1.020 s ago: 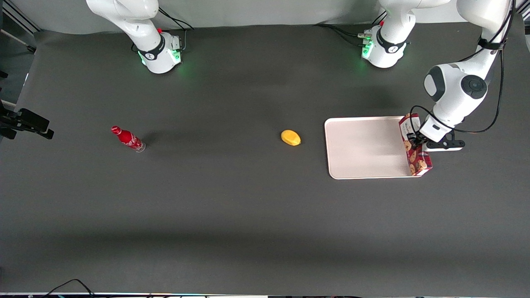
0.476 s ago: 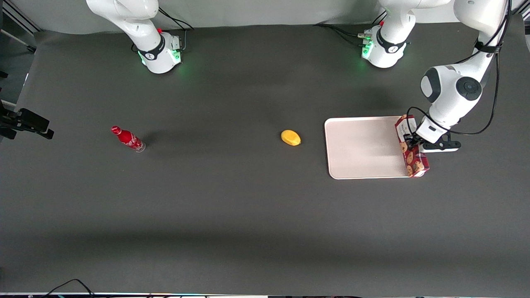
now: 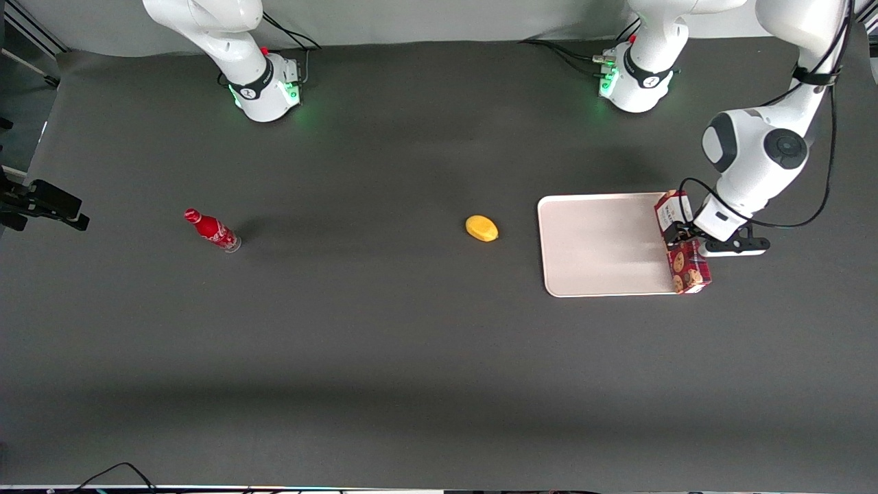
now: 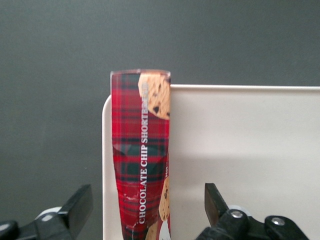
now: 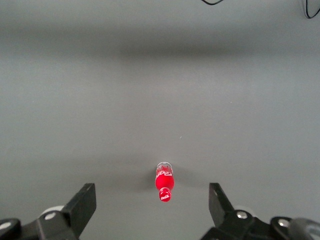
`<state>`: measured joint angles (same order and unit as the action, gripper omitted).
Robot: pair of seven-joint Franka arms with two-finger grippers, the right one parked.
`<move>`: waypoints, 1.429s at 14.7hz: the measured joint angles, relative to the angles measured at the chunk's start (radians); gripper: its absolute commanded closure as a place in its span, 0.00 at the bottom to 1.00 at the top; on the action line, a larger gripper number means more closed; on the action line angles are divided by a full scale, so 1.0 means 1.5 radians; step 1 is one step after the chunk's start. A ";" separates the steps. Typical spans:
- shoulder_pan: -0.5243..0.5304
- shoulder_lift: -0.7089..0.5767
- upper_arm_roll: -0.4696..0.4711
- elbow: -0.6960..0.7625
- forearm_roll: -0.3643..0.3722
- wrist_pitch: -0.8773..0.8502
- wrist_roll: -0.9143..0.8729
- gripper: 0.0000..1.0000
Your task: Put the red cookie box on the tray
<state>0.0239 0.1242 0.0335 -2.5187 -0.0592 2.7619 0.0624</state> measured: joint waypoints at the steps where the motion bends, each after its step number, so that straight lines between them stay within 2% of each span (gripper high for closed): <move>1: 0.000 -0.010 0.000 0.029 -0.001 -0.057 0.000 0.00; 4: 0.000 -0.036 0.000 0.150 -0.001 -0.257 -0.001 0.00; 6: 0.000 -0.040 0.000 0.220 -0.001 -0.337 -0.001 0.00; 10: 0.002 -0.040 0.002 0.308 -0.001 -0.378 -0.001 0.00; 13: 0.007 -0.040 0.003 0.401 0.002 -0.490 -0.001 0.00; 17: 0.007 -0.038 -0.005 0.539 0.041 -0.625 -0.001 0.00; 21: 0.006 -0.037 -0.028 0.620 0.056 -0.698 -0.001 0.00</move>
<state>0.0327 0.0686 -0.0092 -1.5892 0.0244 1.7148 0.0611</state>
